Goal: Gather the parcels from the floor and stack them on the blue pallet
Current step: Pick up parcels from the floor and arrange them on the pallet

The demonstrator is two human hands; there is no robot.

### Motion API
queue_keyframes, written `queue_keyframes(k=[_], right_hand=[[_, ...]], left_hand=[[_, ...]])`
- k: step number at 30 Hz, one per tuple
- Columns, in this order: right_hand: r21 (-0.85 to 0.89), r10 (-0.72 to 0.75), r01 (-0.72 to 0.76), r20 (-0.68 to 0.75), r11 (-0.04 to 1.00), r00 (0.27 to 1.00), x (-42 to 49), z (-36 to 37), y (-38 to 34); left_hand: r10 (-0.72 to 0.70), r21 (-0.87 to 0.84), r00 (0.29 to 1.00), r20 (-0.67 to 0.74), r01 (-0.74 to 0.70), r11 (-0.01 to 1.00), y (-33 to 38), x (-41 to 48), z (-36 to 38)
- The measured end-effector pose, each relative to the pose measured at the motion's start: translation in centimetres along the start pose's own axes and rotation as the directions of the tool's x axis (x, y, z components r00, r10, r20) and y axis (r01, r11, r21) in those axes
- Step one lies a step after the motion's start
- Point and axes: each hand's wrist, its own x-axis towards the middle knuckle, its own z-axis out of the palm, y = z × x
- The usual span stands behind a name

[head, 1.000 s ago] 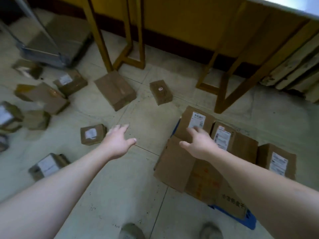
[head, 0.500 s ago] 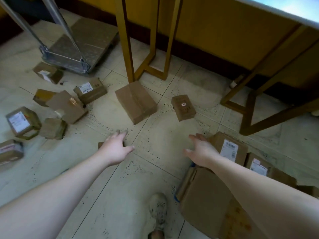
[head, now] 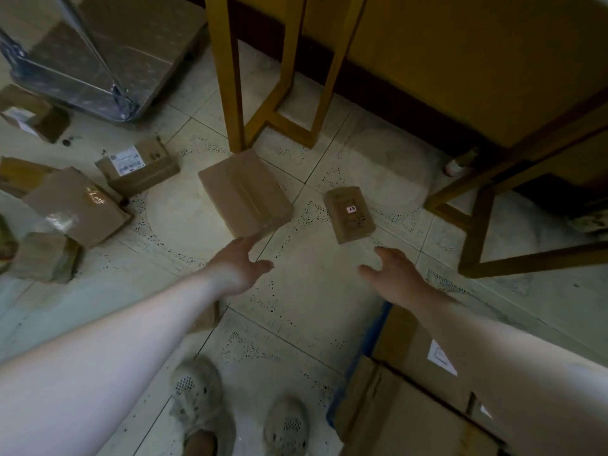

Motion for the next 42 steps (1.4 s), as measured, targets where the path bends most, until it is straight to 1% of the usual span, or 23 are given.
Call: queue_keyframes(k=[2,4,7,10,12,15,18,22,25,28,32,36,39,42], right_hand=[[0.031,0.036,-0.036,-0.008,0.999,0.999,1.5,-0.3,-0.6],[0.072,0.054,-0.050,-0.059,0.996,0.997,3.7,-0.9,-1.6],[0.133,0.040,-0.025,-0.110,0.991,0.993,7.4,-1.1,-3.2],[0.201,0.032,-0.007,-0.124,0.980,0.992,11.5,0.1,-4.7],[0.208,0.022,0.003,-0.121,0.978,0.992,14.7,1.8,-5.2],[0.212,0.014,0.017,-0.144,0.977,0.989,18.8,4.7,-4.0],[0.223,0.032,0.015,-0.206,0.975,0.978,23.0,6.2,-1.5],[0.193,0.111,-0.063,-0.248,0.979,0.963,28.4,8.0,3.0],[0.249,0.200,-0.134,-0.263,0.959,0.944,31.7,9.5,6.2],[0.292,0.238,-0.161,-0.251,0.943,0.938,34.6,10.0,8.3],[0.458,0.235,-0.117,-0.211,0.881,0.949,37.0,10.1,9.7],[0.560,0.236,-0.114,-0.151,0.821,0.960,36.9,11.5,9.2],[0.597,0.167,-0.093,-0.068,0.797,0.984,36.3,13.0,8.4],[0.641,0.134,-0.056,-0.074,0.766,0.988,35.7,13.1,8.3]], left_hand=[[0.011,0.018,0.999,0.050,-0.012,1.000,0.1,1.9,-0.6],[0.044,0.014,0.997,0.067,-0.045,0.999,0.6,4.3,-1.7],[0.075,-0.023,0.994,0.085,-0.073,0.997,0.5,7.8,-2.6],[0.066,-0.015,0.995,0.071,-0.065,0.998,-0.3,11.5,-2.8],[0.047,-0.021,0.996,0.071,-0.046,0.999,-1.2,14.5,-1.9],[-0.005,-0.014,0.995,0.101,0.007,1.000,-2.0,19.1,1.4],[0.017,-0.056,0.995,0.100,-0.011,0.998,-1.1,24.5,5.5],[0.044,-0.086,0.990,0.132,-0.032,0.996,0.2,31.3,10.8],[0.052,-0.118,0.985,0.164,-0.033,0.992,1.0,35.3,14.7],[0.044,-0.165,0.982,0.185,-0.013,0.986,2.1,38.5,18.0],[0.053,-0.313,0.977,0.206,0.014,0.950,3.3,41.0,20.7],[0.039,-0.357,0.957,0.286,0.069,0.932,2.9,41.9,21.9],[0.013,-0.349,0.965,0.261,0.082,0.933,3.1,41.9,21.4],[0.051,-0.368,0.981,0.188,0.022,0.930,3.5,41.9,20.3]])
